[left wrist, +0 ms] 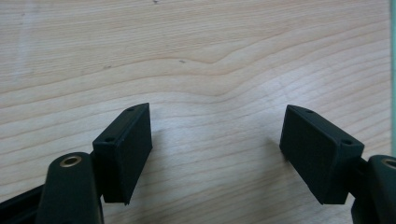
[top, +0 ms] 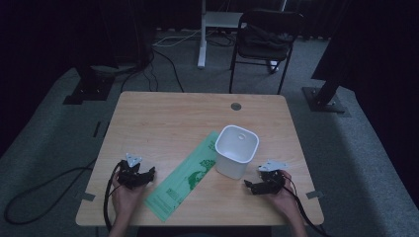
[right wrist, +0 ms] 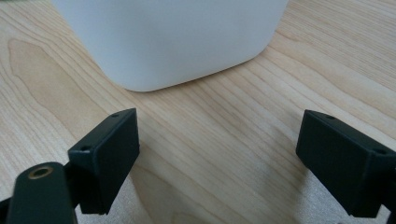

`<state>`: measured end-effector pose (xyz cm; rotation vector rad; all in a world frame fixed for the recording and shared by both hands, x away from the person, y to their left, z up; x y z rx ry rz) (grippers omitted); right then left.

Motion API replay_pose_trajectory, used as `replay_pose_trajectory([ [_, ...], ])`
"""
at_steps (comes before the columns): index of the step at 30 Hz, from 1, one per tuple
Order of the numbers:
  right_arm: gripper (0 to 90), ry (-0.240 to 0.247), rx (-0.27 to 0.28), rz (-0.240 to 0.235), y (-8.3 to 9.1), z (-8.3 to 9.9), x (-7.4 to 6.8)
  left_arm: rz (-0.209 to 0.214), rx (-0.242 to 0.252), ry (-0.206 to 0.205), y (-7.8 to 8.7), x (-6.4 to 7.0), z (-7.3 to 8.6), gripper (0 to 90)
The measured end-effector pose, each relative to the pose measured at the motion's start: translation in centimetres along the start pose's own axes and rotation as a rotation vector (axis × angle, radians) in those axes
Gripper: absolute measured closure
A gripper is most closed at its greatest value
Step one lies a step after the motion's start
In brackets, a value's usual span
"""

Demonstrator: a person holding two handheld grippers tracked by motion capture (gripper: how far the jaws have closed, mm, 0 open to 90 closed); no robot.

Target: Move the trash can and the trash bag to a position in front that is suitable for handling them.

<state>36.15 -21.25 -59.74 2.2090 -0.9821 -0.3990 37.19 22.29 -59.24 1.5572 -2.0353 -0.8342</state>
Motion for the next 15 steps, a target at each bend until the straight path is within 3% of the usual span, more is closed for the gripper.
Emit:
replay_pose_trajectory([
  [6, 14.0, -0.002, 0.004, 0.001, 0.02, -0.02, 0.02, 0.001, 0.001, -0.002, 0.02, -0.03, 0.01, 27.4],
  [7, 20.4, 0.002, 0.014, -0.003, 0.1, -0.06, 0.0, 0.014, 0.01, -0.01, 0.17, 0.07, 0.0, 35.6],
  [15, 30.4, 0.012, 0.027, -0.012, 0.16, -0.18, -0.09, 0.033, 0.001, -0.023, 0.42, 0.42, -0.05, 42.6],
])
Point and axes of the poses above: each handheld gripper's, and its own axes: y roughly backward along the jaws, z roughly out of its underside, x roughly to its right, the point moved 7 cm from there along -y, roughly forward along the jaws
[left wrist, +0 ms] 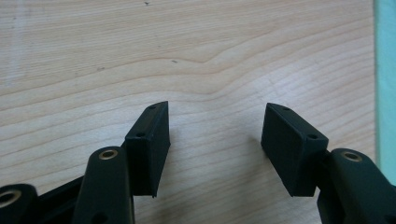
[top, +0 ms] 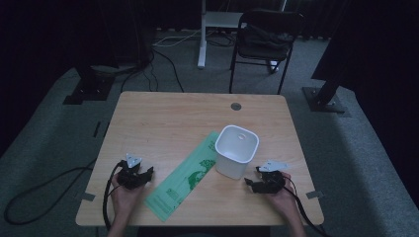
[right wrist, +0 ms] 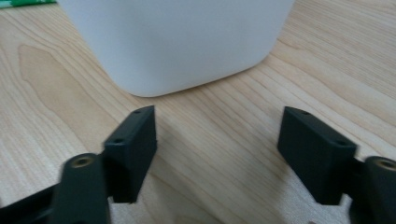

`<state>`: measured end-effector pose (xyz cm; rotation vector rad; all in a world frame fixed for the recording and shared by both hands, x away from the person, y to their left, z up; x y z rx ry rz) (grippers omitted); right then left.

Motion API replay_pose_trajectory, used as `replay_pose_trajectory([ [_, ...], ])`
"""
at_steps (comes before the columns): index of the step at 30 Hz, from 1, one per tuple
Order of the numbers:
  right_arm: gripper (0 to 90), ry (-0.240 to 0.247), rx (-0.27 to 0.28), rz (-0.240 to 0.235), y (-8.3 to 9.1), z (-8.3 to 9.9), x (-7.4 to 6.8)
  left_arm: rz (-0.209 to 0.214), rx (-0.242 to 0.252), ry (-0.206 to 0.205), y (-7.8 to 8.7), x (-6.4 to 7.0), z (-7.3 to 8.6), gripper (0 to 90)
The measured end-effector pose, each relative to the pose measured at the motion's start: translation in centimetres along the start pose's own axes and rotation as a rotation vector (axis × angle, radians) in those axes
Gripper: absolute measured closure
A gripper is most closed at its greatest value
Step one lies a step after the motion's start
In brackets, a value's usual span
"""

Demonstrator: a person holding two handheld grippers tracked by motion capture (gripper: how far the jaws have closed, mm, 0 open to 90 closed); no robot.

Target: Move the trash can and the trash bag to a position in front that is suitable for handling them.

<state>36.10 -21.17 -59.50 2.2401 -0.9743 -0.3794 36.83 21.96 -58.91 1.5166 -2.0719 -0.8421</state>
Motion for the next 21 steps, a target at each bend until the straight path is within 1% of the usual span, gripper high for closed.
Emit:
replay_pose_trajectory([
  [1, 33.4, 0.006, 0.004, -0.005, 0.0, 0.0, -0.1, 0.009, 0.006, -0.003, 0.1, 0.2, -0.1, 42.6],
  [2, 39.0, 0.012, -0.002, -0.008, 0.1, -0.1, -0.2, 0.023, 0.024, -0.012, 0.4, 0.5, -0.4, 42.6],
  [3, 39.0, 0.012, -0.002, -0.008, 0.1, -0.1, -0.2, 0.023, 0.024, -0.012, 0.4, 0.5, -0.4, 42.5],
  [4, 41.9, 0.016, -0.011, 0.003, 0.1, -0.3, -0.3, 0.034, 0.04, -0.034, 0.6, 1.1, -0.7, 42.3],
  [5, 41.9, 0.016, -0.011, 0.003, 0.1, -0.3, -0.3, 0.034, 0.04, -0.034, 0.6, 1.1, -0.7, 42.0],
  [6, 42.4, 0.043, -0.018, 0.051, 0.3, -0.4, -0.4, 0.041, 0.046, -0.043, 0.7, 1.4, -0.8, 41.9],
  [7, 43.3, 0.065, -0.019, 0.064, 0.5, -0.5, -0.6, 0.043, 0.048, -0.066, 0.7, 1.8, -0.9, 41.9],
  [8, 44.2, 0.073, -0.015, 0.063, 0.7, -0.7, -0.9, 0.039, 0.047, -0.076, 0.7, 1.9, -0.9, 41.8],
  [9, 44.6, 0.078, -0.006, 0.056, 0.9, -0.9, -1.2, 0.039, 0.047, -0.076, 0.7, 1.9, -0.9, 41.5],
  [10, 44.6, 0.078, -0.006, 0.056, 0.9, -0.9, -1.2, 0.035, 0.04, -0.087, 0.6, 2.0, -0.8, 41.5],
  [12, 44.6, 0.092, 0.015, 0.043, 1.5, -1.5, -1.9, 0.034, 0.032, -0.091, 0.4, 1.9, -0.6, 41.4],
  [13, 44.6, 0.097, 0.036, 0.029, 2.1, -2.1, -2.5, 0.032, 0.03, -0.092, 0.4, 1.9, -0.6, 41.5],
  [16, 44.6, 0.07, 0.066, -0.007, 3.0, -3.0, -2.9, 0.032, 0.032, -0.084, 0.5, 1.7, -0.5, 41.5],
  [17, 44.7, 0.062, 0.071, -0.01, 3.3, -3.2, -2.9, 0.032, 0.033, -0.081, 0.5, 1.6, -0.5, 41.5],
  [19, 47.3, 0.045, 0.081, 0.003, 4.1, -3.8, -2.6, 0.03, 0.027, -0.08, 0.4, 1.5, -0.4, 41.6],
  [21, 47.4, 0.036, 0.083, 0.023, 4.6, -4.2, -2.1, 0.027, 0.021, -0.079, 0.3, 1.4, -0.3, 41.5],
])
Point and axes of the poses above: each handheld gripper's, and its own axes: y roughly backward along the jaws, z roughly out of its underside, x roughly to its right, the point moved 7 cm from there along -y, roughly forward along the jaws
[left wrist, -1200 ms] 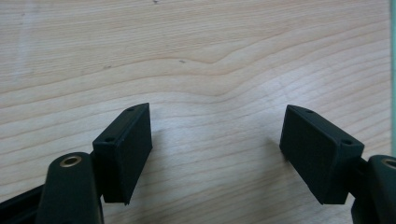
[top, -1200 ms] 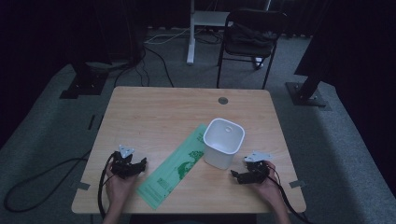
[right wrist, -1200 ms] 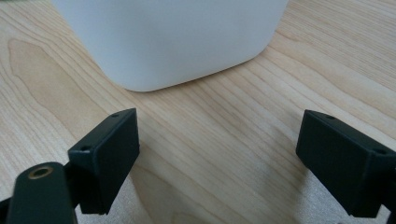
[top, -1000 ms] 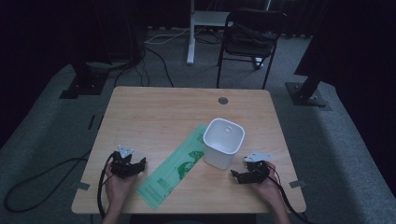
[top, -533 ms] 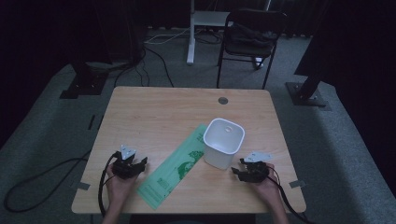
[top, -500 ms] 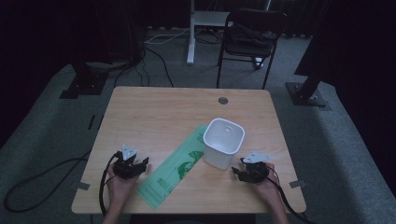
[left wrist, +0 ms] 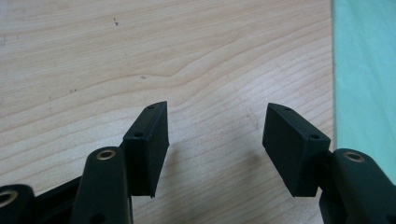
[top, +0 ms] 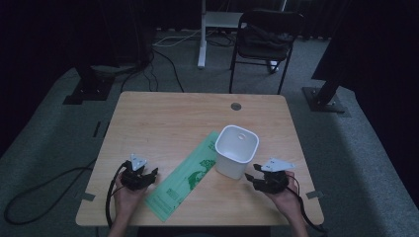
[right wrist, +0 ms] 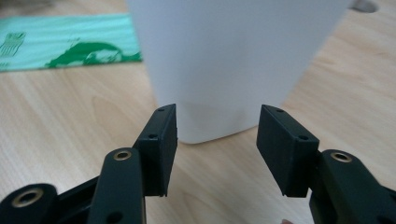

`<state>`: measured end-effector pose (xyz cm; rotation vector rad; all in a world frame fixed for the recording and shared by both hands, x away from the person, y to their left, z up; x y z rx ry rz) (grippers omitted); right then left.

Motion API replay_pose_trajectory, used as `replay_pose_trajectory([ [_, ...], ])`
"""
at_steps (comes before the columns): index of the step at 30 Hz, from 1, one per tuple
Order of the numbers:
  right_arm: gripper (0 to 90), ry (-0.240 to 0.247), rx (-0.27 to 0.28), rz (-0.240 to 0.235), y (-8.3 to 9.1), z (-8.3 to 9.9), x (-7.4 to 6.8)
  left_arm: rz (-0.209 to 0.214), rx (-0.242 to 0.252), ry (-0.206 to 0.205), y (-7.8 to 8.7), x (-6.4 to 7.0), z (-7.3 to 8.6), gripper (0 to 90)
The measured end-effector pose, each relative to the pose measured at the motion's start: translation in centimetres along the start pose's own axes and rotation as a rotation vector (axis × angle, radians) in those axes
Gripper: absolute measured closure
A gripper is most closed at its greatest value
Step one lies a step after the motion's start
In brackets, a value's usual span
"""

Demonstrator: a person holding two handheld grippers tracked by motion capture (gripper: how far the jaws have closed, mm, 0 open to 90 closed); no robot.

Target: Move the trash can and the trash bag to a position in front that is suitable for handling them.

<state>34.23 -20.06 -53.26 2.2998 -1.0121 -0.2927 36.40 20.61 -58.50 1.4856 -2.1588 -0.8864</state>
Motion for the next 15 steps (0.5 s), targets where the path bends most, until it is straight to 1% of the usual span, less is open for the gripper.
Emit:
replay_pose_trajectory([
  [2, 47.4, -0.011, -0.003, 0.021, 0.4, -0.4, 0.7, 0.001, -0.004, 0.001, -0.1, 0.0, 0.1, 41.6],
  [4, 47.3, -0.028, 0.006, 0.037, 0.9, -1.0, 1.4, 0.0, -0.011, 0.002, -0.3, -0.1, 0.2, 41.6],
  [5, 47.1, -0.029, 0.011, 0.051, 1.2, -1.4, 1.8, -0.002, -0.008, 0.002, -0.2, -0.2, 0.2, 41.6],
  [7, 45.1, -0.049, 0.023, 0.072, 1.9, -2.2, 2.5, -0.002, -0.005, 0.009, -0.1, -0.3, 0.2, 41.6],
  [9, 43.6, -0.06, 0.03, 0.083, 2.7, -2.9, 3.2, -0.005, -0.008, 0.011, -0.2, -0.4, 0.3, 41.6],
  [11, 43.6, -0.067, 0.043, 0.107, 3.5, -3.7, 3.9, -0.007, -0.011, 0.013, -0.2, -0.5, 0.4, 41.6],
  [13, 43.6, -0.08, 0.063, 0.124, 4.2, -4.4, 4.5, -0.007, -0.012, 0.013, -0.2, -0.5, 0.4, 41.5],
  [14, 43.6, -0.08, 0.063, 0.124, 4.2, -4.4, 4.5, -0.007, -0.012, 0.013, -0.2, -0.5, 0.4, 41.5],
  [15, 43.3, -0.088, 0.075, 0.126, 4.5, -4.8, 4.7, -0.008, -0.011, 0.013, -0.2, -0.5, 0.4, 41.5],
])
Point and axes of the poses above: each handheld gripper's, and its own axes: y roughly backward along the jaws, z roughly out of its underside, x roughly to its right, the point moved 7 cm from there along -y, roughly forward along the jaws
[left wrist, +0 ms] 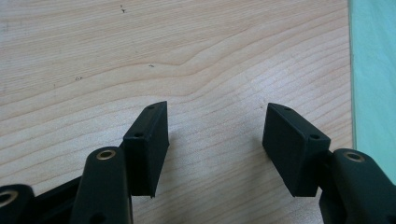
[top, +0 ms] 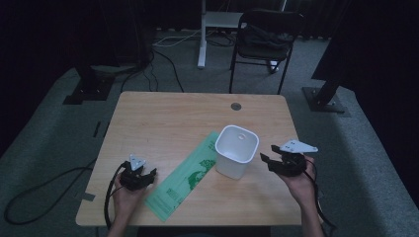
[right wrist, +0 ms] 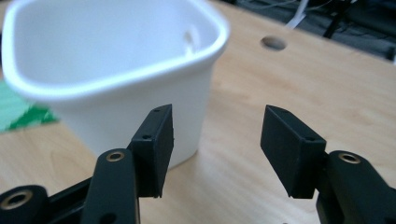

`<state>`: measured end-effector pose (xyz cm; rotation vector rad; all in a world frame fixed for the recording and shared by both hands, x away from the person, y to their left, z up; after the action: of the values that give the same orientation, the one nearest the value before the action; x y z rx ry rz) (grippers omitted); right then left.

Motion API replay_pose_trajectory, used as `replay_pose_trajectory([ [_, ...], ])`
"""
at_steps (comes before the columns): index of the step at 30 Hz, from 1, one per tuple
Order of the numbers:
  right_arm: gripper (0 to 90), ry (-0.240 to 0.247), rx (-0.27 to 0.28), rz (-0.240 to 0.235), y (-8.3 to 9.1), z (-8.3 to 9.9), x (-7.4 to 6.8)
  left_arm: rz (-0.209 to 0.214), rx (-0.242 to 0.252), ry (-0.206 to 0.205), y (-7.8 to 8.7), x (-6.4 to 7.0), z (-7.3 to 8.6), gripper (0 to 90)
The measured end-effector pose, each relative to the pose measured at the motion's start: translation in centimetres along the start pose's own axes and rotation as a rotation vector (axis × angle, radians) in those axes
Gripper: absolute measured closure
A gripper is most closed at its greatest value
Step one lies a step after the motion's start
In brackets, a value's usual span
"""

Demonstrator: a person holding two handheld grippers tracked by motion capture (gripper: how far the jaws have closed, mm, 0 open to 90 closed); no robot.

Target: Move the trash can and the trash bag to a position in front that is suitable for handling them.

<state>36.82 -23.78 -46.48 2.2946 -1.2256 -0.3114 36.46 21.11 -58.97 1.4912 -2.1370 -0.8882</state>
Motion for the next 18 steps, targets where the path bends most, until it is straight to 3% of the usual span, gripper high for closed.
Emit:
replay_pose_trajectory([
  [5, 40.8, -0.067, 0.051, -0.014, 0.2, -2.2, 0.2, 0.003, 0.001, -0.004, 0.0, 0.1, 0.0, 41.5],
  [8, 39.4, -0.103, 0.062, -0.047, -0.4, -3.1, -0.1, 0.004, 0.005, -0.001, 0.0, 0.1, 0.0, 41.5],
  [13, 40.3, -0.118, 0.025, -0.055, -2.6, -3.8, 0.0, 0.001, 0.007, -0.007, 0.0, 0.0, 0.0, 41.3],
  [18, 47.7, -0.109, -0.036, -0.073, -4.2, -3.8, 0.0, 0.003, 0.009, -0.006, 0.0, 0.0, 0.0, 41.2],
])
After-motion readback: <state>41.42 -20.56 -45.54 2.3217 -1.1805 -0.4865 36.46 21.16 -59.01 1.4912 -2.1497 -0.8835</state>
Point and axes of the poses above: each handheld gripper's, and its own axes: y roughly backward along the jaws, z roughly out of its underside, x roughly to its right, the point moved 7 cm from there along -y, roughly forward along the jaws
